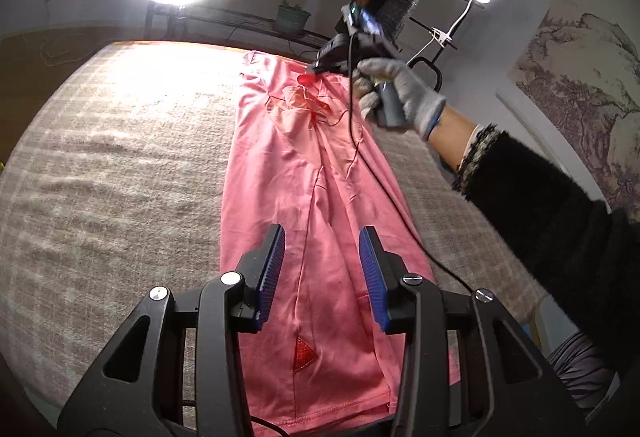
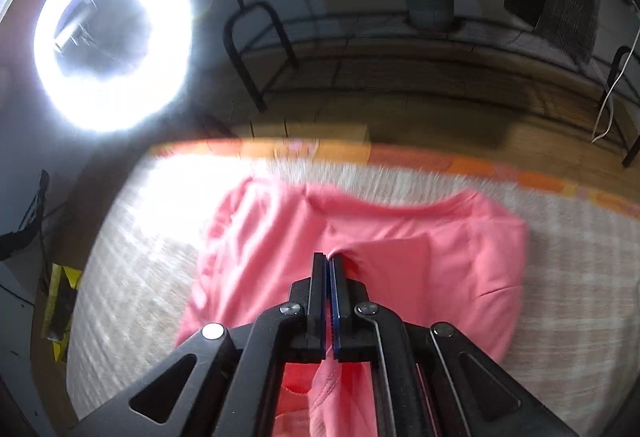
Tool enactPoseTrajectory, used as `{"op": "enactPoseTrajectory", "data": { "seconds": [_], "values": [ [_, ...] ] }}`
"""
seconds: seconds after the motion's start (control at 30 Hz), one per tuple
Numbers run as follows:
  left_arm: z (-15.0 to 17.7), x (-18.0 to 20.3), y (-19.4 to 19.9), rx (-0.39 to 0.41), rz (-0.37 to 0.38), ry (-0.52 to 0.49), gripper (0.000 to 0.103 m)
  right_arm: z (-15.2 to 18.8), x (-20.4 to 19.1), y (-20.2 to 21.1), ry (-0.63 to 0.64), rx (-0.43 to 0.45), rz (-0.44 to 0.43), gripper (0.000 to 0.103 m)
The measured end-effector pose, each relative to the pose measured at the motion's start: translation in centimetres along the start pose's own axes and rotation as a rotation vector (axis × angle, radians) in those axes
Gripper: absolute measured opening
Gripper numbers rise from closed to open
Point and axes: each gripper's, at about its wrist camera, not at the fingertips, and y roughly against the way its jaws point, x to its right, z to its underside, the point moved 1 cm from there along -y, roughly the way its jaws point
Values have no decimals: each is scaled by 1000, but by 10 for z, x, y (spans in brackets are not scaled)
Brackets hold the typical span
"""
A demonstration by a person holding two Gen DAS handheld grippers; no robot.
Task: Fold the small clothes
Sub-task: 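Move both grippers to the hem end of the long pink strip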
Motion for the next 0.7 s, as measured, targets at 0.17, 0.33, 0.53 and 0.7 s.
{"op": "enactPoseTrajectory", "data": {
  "seconds": [0.17,0.33,0.53,0.7],
  "values": [
    [-1,-6,-1,3,-26,0,38,11,14,-25,-52,-52,-24,19],
    [0,-13,1,7,-31,16,38,16,29,39,-141,80,-161,33],
    [12,1,-6,-43,27,-11,38,64,37,131,-141,142,-118,31],
    [27,20,-12,-92,70,-55,38,133,35,182,-173,119,-130,31]
  ]
}}
